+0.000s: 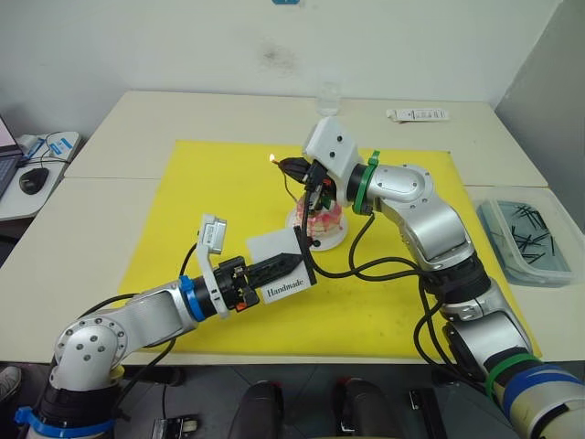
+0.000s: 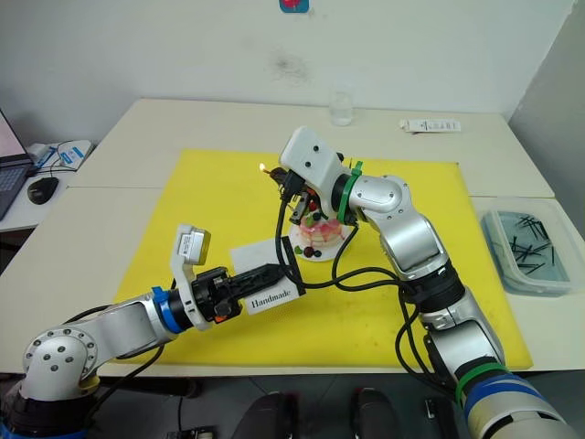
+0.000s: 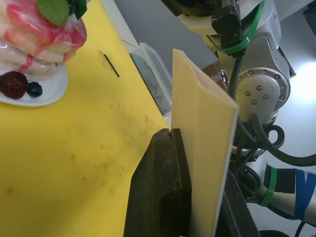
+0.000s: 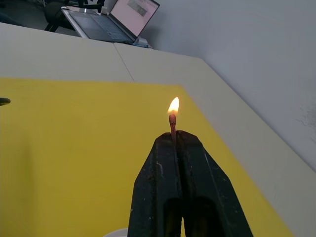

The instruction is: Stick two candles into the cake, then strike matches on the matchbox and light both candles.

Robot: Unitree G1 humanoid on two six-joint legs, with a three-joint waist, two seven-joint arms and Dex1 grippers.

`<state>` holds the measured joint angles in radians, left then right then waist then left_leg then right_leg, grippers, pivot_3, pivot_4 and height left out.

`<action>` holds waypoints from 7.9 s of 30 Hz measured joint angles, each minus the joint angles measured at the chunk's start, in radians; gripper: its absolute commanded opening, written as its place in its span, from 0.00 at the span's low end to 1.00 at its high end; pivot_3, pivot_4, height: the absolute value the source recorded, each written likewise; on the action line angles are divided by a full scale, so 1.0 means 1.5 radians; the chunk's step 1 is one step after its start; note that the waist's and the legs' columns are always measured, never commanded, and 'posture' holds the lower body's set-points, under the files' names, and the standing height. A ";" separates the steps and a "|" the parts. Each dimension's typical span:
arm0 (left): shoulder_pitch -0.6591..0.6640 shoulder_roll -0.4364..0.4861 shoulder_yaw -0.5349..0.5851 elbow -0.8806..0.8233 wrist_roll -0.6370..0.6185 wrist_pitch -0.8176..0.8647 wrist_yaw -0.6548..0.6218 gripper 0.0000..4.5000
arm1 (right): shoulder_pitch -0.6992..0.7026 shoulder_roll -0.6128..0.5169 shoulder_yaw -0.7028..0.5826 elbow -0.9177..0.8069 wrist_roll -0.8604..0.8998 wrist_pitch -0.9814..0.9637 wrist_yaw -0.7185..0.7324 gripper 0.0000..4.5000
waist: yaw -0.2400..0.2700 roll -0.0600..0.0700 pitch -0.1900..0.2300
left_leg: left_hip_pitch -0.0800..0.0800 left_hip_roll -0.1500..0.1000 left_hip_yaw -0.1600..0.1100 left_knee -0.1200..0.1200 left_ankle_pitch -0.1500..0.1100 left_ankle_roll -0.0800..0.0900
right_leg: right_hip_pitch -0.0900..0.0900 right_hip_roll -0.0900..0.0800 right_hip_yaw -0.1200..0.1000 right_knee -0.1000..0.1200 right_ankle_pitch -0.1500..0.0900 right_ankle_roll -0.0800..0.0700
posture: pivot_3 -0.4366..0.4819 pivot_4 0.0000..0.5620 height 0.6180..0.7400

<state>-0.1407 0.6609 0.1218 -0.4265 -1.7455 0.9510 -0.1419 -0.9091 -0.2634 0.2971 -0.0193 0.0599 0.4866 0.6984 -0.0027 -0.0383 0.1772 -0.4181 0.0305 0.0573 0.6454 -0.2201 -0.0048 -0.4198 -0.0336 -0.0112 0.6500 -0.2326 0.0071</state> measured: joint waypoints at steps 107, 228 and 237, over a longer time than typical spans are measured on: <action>-0.014 -0.007 -0.012 0.004 0.014 0.001 -0.015 0.00 | 0.014 0.006 -0.001 -0.015 0.001 0.029 -0.005 0.01 | 0.000 0.000 0.000 | 0.000 0.000 0.000 0.000 0.000 0.000 | 0.000 0.000 0.000 0.000 0.000 0.000 | 0.48 0.27 1.00; -0.050 0.009 -0.060 -0.028 0.009 0.027 -0.073 0.00 | 0.299 -0.058 -0.302 0.232 0.093 -0.135 -0.208 0.63 | 0.000 0.002 -0.001 | 0.002 0.001 0.000 0.001 0.000 0.000 | 0.002 0.006 0.003 0.000 -0.001 0.003 | 0.48 0.27 1.00; -0.050 0.014 -0.060 -0.028 0.008 0.027 -0.073 0.00 | 0.299 -0.054 -0.299 0.238 0.078 -0.144 -0.221 0.11 | 0.000 0.002 -0.001 | 0.003 0.001 -0.001 0.001 0.000 0.000 | 0.004 0.006 0.002 0.000 -0.001 0.003 | 0.48 0.27 1.00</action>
<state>-0.2153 0.6816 0.0316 -0.4681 -1.7329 0.9916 -0.2510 -0.4602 -0.3442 -0.1508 0.3384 0.1763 0.2702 0.3669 -0.0028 -0.0356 0.1754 -0.4137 0.0313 0.0559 0.6469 -0.2201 -0.0044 -0.4139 -0.0249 -0.0076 0.6498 -0.2345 0.0122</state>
